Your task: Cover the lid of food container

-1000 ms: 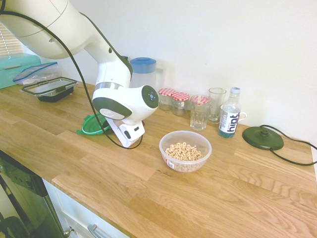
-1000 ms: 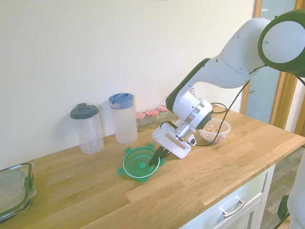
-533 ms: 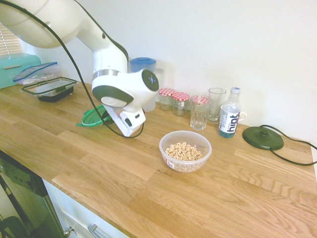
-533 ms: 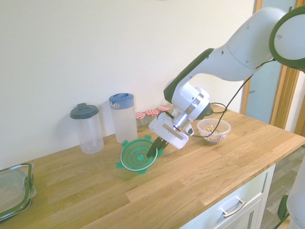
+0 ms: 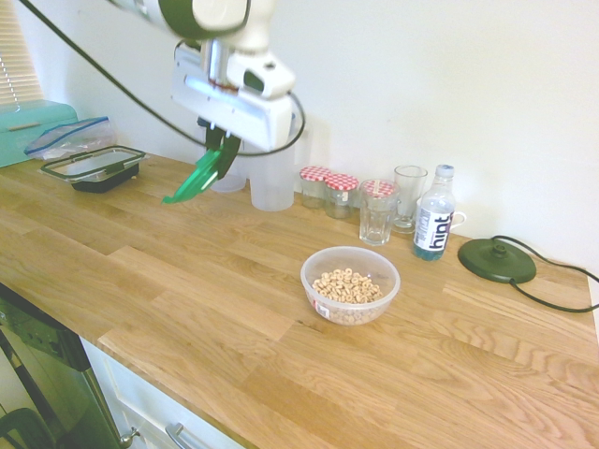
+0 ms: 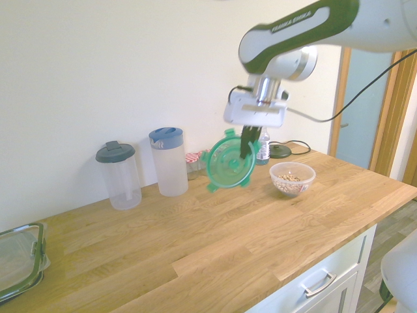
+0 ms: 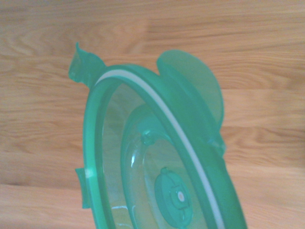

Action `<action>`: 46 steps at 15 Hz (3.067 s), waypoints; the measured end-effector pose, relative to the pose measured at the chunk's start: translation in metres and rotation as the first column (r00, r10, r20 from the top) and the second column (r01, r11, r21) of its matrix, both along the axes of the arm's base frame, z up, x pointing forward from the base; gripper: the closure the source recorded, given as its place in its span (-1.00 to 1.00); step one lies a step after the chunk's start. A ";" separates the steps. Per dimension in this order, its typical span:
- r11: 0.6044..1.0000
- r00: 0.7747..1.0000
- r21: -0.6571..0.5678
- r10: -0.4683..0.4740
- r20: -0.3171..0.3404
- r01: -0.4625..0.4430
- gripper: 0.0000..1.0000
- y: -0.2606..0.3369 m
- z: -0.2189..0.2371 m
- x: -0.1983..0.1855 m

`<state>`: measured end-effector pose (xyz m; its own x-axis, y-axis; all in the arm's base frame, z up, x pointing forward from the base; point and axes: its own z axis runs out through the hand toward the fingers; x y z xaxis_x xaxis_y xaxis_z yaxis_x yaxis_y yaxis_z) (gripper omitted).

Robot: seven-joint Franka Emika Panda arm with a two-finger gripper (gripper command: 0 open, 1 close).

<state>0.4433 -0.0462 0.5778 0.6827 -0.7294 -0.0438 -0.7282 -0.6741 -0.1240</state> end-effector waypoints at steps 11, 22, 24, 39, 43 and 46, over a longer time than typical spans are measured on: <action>0.724 0.994 -0.687 -0.029 -0.109 -0.054 1.00 -0.065 0.005 -0.028; 0.232 0.993 -0.967 -0.069 0.091 0.105 1.00 -0.028 -0.103 0.005; 0.210 0.994 -0.972 -0.058 0.098 0.108 1.00 -0.020 -0.125 -0.001; 0.105 0.995 -0.989 -0.022 0.099 0.100 1.00 -0.010 -0.176 0.011; 0.106 0.994 -0.989 0.008 0.108 0.107 1.00 -0.010 -0.185 0.031; 0.103 0.995 -0.990 0.008 0.100 0.099 1.00 -0.006 -0.191 0.034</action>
